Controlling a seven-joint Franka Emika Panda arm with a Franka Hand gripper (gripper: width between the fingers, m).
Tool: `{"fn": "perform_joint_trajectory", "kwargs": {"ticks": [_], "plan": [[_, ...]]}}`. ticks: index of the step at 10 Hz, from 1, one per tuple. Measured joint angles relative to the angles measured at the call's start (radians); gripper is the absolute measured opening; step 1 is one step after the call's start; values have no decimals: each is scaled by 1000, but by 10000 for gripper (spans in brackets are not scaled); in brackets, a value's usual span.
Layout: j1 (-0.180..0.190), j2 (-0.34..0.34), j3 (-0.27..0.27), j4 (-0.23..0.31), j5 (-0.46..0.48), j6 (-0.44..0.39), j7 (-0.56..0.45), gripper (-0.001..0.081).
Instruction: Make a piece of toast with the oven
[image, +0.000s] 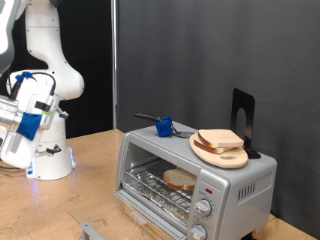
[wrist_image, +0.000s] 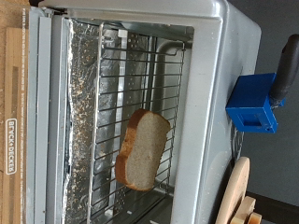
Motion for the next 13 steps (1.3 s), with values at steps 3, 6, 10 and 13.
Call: {"fn": "perform_joint_trajectory", "kwargs": {"ticks": [3,6,10,13], "plan": [[-2,2,1,-14,6,30,-29,800],[4,72,23,-47,36,203,-56,800],[17,226,85,-40,117,323,-103,800],[35,323,139,-43,172,401,-165,800]]}}
